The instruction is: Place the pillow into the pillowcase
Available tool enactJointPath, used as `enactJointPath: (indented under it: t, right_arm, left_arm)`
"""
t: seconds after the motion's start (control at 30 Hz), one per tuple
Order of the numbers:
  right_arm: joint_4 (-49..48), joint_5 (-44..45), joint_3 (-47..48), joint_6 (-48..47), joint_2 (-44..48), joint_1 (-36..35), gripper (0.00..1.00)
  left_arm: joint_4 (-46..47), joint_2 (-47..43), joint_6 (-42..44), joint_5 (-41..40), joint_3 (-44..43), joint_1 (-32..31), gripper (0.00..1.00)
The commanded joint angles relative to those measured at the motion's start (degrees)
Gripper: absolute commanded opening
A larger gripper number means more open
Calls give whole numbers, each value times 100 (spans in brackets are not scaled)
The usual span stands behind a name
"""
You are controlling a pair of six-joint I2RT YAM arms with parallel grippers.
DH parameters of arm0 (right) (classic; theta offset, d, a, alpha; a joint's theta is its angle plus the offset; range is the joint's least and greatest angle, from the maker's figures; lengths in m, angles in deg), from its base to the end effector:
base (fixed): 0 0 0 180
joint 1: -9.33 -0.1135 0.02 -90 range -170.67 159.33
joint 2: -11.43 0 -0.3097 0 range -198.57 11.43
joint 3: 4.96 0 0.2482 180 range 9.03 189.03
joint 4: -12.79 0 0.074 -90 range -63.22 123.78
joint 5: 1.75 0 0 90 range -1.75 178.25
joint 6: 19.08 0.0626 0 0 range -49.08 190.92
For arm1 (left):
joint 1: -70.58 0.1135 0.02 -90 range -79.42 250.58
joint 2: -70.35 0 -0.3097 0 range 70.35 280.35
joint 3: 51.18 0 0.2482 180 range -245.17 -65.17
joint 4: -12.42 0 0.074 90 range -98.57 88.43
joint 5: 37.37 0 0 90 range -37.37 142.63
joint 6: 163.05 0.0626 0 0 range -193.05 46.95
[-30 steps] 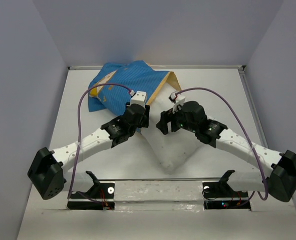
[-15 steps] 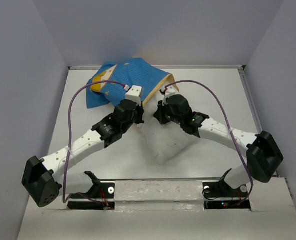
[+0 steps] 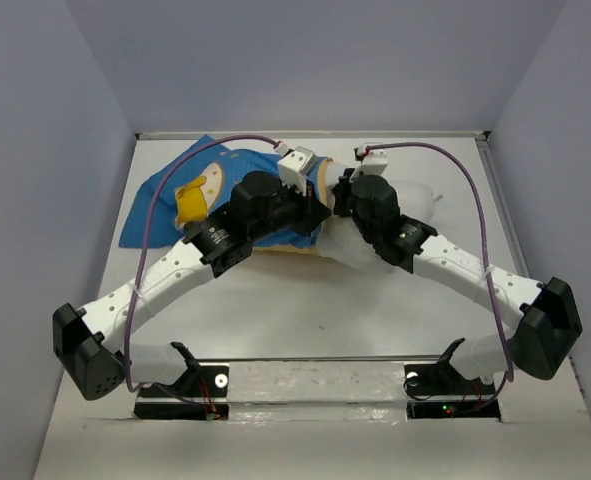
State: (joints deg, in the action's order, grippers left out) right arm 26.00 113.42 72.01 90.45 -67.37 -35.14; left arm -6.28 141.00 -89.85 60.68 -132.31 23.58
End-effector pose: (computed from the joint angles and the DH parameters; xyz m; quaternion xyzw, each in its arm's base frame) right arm 0.2571 0.2150 0.3755 -0.0378 0.7849 0.1681 0.5953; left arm 0.1955 -0.2225 0.4314 0.2408 0.7161 -0.3901 0.5263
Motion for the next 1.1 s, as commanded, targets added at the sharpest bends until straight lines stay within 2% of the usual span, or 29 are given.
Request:
enactJointPath:
  t: [0.0, 0.1, 0.2, 0.23, 0.33, 0.37, 0.4, 0.47, 0.5, 0.53, 0.57, 0.6, 0.63, 0.67, 0.7, 0.73, 0.8, 0.83, 0.87, 0.9, 0.93, 0.97, 1.0, 1.07]
  right_arm:
    - [-1636, 1497, 611, 192, 321, -18, 0]
    - [-1952, 1745, 172, -53, 611, -307, 0]
    - [-1857, 1799, 100, 137, 166, -859, 0]
    - [-1778, 1494, 100, 374, -315, -923, 0]
    - [-1662, 666, -276, 1350, -706, -923, 0]
    - [-1706, 569, -452, 1456, -698, -923, 0]
    - [-1802, 533, -801, 1492, -619, -923, 0]
    - [-1795, 586, -1137, 1492, -200, -923, 0]
    - [-1760, 568, -1461, 1440, -5, -923, 0]
    - [-1690, 438, -1577, 1396, 171, -923, 1]
    - [-1585, 349, -1657, 1352, 338, -923, 7]
    - [-1209, 244, -1701, 1239, 679, -923, 25]
    - [-919, 34, -1701, 1177, 848, -923, 34]
    - [-437, -46, -1693, 1019, 1180, -923, 53]
    - [-241, -108, -1710, 1018, 1183, -923, 54]
    - [-4, -196, -1710, 809, 1470, -923, 67]
    - [630, -188, -1596, 536, 1797, -923, 72]
    - [744, -188, -1561, 430, 1885, -923, 72]
    - [798, -223, -1517, 307, 1956, -845, 72]
    - [798, -266, -1517, 201, 1983, -844, 71]
    - [807, -450, -1430, 18, 1948, -661, 68]
    - [859, -643, -1359, -89, 1878, -538, 67]
    - [929, -862, -1106, -220, 1782, -276, 57]
    - [1018, -1469, -737, -361, 1502, -133, 44]
  left_arm:
    - [391, -120, -8, 1375, -758, -442, 0]
    - [427, -280, -25, 1216, -468, -170, 0]
    - [637, -254, -95, 1234, -108, 33, 0]
    - [725, -228, -104, 1155, 50, 33, 0]
    - [989, -411, -332, 1163, 542, 33, 0]
    - [1024, -516, -403, 1172, 709, 33, 6]
    - [1051, -613, -447, 1103, 850, 33, 19]
    - [876, -859, -491, 962, 1097, 42, 54]
    - [797, -930, -491, 848, 1097, 42, 77]
    - [666, -1061, -500, 795, 1028, 51, 84]
    - [638, -1132, -509, 777, 966, 60, 89]
    - [682, -1220, -526, 933, 931, 95, 95]
    - [795, -1368, -570, 1057, 895, 164, 97]
    - [718, -1413, -683, 1258, 782, 374, 98]
    - [717, -1414, -693, 1260, 694, 498, 98]
    - [508, -1379, -676, 1312, 501, 586, 98]
    - [113, -1283, -493, 587, 290, 745, 98]
    - [-307, -1099, -395, 244, 71, 754, 97]
    - [-503, -1002, -290, -525, -27, 754, 95]
    - [-696, -879, -176, -533, -106, 754, 95]
    - [-950, -678, 25, -1447, -168, 754, 92]
    - [-1066, -563, 132, -1934, -203, 763, 87]
    - [-1198, -440, 211, -2653, -238, 798, 86]
    - [-1339, -79, 431, -3141, -309, 877, 83]
